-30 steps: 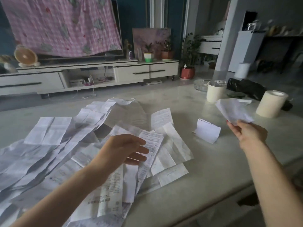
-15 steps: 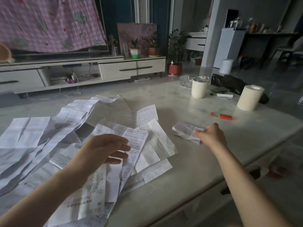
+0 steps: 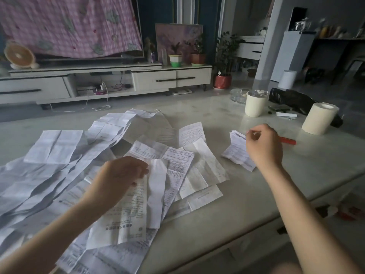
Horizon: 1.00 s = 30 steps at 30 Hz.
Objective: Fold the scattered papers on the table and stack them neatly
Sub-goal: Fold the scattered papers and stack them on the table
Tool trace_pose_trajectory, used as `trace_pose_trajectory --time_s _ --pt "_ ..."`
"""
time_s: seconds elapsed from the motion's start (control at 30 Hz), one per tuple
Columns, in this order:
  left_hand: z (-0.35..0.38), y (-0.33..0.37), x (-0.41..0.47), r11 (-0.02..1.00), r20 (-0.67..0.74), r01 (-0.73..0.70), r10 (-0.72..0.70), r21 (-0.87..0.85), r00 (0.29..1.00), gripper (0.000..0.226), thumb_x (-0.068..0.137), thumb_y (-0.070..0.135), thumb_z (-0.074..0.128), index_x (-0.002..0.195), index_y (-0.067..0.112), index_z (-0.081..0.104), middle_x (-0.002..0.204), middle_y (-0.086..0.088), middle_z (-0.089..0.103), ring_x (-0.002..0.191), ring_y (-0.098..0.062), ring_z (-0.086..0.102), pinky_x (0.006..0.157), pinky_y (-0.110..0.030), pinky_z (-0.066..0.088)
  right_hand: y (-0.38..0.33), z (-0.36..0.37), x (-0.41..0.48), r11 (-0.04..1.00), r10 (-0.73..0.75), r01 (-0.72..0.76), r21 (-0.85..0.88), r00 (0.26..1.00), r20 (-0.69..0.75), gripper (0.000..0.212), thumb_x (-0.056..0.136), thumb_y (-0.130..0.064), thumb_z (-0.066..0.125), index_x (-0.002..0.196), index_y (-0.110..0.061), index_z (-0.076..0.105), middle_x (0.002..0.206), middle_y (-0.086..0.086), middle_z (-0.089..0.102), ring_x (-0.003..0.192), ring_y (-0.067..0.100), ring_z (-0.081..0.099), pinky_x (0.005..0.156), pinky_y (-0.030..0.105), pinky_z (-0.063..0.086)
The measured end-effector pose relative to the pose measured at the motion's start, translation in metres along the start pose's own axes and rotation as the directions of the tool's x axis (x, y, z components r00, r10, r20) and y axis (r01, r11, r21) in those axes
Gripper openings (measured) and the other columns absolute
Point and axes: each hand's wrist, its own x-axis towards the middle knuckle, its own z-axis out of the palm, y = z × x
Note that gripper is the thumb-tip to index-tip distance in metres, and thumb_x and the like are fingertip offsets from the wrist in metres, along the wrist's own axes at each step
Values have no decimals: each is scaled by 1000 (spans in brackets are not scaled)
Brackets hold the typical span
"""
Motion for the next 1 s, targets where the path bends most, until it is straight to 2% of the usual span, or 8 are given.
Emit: trace_pose_trajectory --time_s 0.1,0.2,0.33,0.4,0.53,0.67,0.83,1.0 --pt "-1 -12 -8 936 20 -149 150 319 988 35 86 5 60 81 39 64 88 28 66 80 3 61 78 -18 46 -31 9 -24 985 -106 65 159 958 265 11 87 -13 56 87 -8 66 78 0 63 78 20 57 68 27 40" --pt "-6 -26 -19 844 59 -166 159 510 986 26 87 18 62 112 25 64 119 8 61 110 -10 53 92 -21 34 -56 22 -53 948 -124 -95 303 767 629 7 87 -9 58 87 -6 64 69 -2 57 63 13 52 59 23 42" --pt "-23 -42 -36 796 196 -104 -18 596 980 107 58 92 32 145 30 27 149 19 19 136 -1 16 111 -23 13 -88 33 -91 924 -184 -191 331 537 823 4 88 -3 56 86 -6 59 69 6 57 58 12 54 52 17 47" --pt "-26 -49 -43 765 224 -107 -49 636 973 132 34 101 2 148 34 6 140 27 -6 130 7 -5 110 -22 -3 -103 37 -107 906 -198 -247 343 467 862 6 88 -2 55 85 -6 57 71 9 58 58 13 56 56 19 51" --pt "-24 -65 -50 773 220 -120 -26 623 975 128 40 99 -4 148 30 -6 137 27 -15 129 8 -18 108 -22 -14 -125 52 -138 939 -103 -263 221 399 911 14 86 -8 62 94 -11 51 95 11 59 84 22 63 80 33 54" --pt "-17 -74 -53 795 178 -110 2 597 984 124 45 96 5 148 28 -6 143 23 -15 132 6 -21 108 -19 -17 -141 63 -157 835 14 -526 162 315 949 45 84 -7 66 122 -4 41 90 9 53 68 15 55 60 24 50" --pt "-21 -70 -57 854 133 -104 40 511 990 67 92 46 46 148 29 14 156 9 -6 142 -6 -13 110 -19 -7 -135 70 -152 968 65 -232 90 587 807 55 77 -25 73 120 -8 45 125 11 44 113 24 48 87 31 44" --pt "-20 -66 -56 886 87 -167 143 432 986 48 94 7 45 140 19 36 133 25 18 132 3 14 90 10 -9 -135 71 -152 705 140 -686 180 383 913 52 81 5 64 125 -9 40 101 14 58 77 17 58 61 26 50"
